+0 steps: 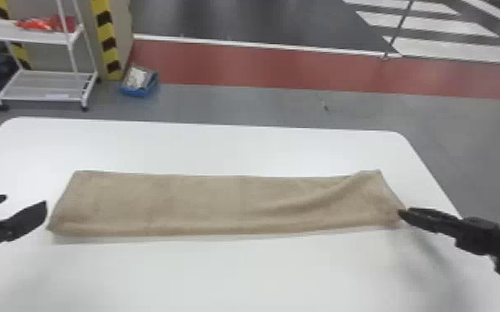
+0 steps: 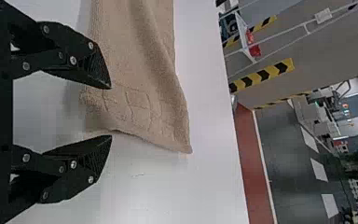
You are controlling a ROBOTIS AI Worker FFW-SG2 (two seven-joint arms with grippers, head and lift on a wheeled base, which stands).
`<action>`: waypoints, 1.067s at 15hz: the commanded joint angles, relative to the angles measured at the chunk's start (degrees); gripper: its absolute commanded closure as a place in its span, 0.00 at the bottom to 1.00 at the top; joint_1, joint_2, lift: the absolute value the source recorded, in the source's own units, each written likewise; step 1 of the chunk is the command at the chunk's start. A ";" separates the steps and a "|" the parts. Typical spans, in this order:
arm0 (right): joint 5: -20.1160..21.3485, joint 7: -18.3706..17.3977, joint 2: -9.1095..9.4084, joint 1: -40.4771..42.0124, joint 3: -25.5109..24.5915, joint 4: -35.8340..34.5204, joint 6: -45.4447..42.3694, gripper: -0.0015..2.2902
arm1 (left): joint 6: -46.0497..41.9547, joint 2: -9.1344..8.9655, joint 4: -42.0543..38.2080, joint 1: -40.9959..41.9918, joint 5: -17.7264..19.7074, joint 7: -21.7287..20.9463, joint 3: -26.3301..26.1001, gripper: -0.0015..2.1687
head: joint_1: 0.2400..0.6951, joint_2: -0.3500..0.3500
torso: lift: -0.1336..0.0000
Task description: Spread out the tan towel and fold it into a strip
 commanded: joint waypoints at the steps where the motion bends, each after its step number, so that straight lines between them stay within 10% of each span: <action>1: -3.44 -0.06 0.09 0.50 -4.31 -1.10 0.47 0.02 | -5.35 -0.61 1.46 -1.07 0.07 0.41 -3.03 0.01 | 1.00 0.25 | 0.07; 5: -6.42 -2.53 0.35 -4.07 -5.19 -3.12 7.15 0.02 | -12.38 -2.19 6.73 -6.26 -0.28 1.64 -9.28 0.02 | 1.00 0.14 | 0.07; 8: -5.54 -6.22 3.96 -8.38 -0.71 -3.38 8.73 0.16 | -17.12 -2.81 12.18 -10.92 -0.46 2.08 -13.67 0.02 | 1.00 0.13 | 0.07; 12: -0.97 -10.79 10.29 -11.28 6.50 -3.30 5.74 0.75 | -19.41 -3.42 19.47 -15.49 -1.25 2.34 -19.73 0.31 | 1.00 0.20 | 0.07; 16: 1.57 -11.14 11.25 -11.89 10.37 -0.57 3.28 0.77 | -18.53 -3.42 22.37 -17.07 -3.45 3.05 -22.90 0.77 | 1.00 0.25 | 0.07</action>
